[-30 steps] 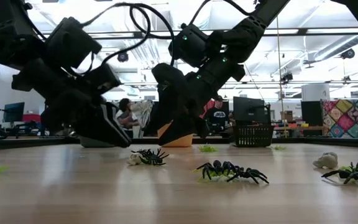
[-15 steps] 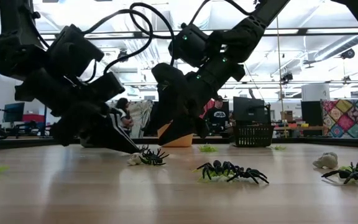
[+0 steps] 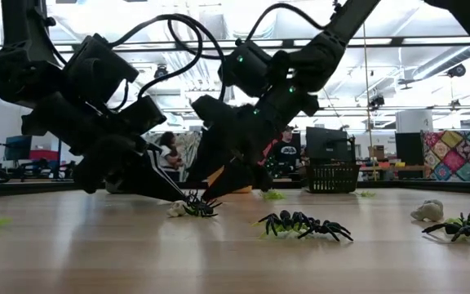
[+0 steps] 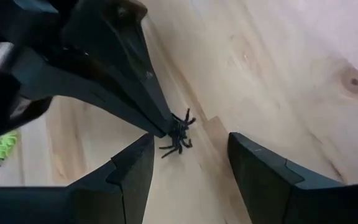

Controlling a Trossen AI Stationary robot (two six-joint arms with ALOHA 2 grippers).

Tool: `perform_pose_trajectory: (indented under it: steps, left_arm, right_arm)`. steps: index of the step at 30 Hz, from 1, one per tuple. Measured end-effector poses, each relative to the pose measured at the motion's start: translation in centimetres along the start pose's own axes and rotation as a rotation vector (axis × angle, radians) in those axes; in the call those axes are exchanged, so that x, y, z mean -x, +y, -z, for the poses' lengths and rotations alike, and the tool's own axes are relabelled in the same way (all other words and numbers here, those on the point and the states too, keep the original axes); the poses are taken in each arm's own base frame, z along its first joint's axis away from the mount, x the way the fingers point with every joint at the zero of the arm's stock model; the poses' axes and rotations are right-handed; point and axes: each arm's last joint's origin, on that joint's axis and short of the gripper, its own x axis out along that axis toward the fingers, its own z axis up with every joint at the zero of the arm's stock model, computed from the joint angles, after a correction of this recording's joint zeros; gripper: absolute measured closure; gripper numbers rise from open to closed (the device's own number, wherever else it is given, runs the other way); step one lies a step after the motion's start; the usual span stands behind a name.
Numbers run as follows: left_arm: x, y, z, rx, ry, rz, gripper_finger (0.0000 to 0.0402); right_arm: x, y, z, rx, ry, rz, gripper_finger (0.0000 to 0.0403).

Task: Sort Halloween decoration
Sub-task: Put the black spider toy into the orange bin

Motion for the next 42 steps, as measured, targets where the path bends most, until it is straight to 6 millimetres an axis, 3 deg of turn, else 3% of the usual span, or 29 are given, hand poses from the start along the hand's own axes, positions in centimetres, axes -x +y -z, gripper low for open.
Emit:
perform_pose_trajectory:
  steps: [10,34,42]
  left_arm:
    - [0.0,0.0,0.0,0.002,-0.011,0.001,0.0402]
    - [0.3,0.0,-0.5,0.008,-0.039,0.011,0.0401]
    - [1.1,0.2,-0.6,-0.002,0.005,-0.015,0.0401]
  right_arm:
    - [-0.1,0.1,-0.1,0.01,-0.015,-0.02,0.0219]
    - [-0.5,-0.3,0.1,0.072,-0.01,-0.006,0.0386]
    - [0.2,0.2,-0.4,0.131,-0.027,-0.023,0.0394]
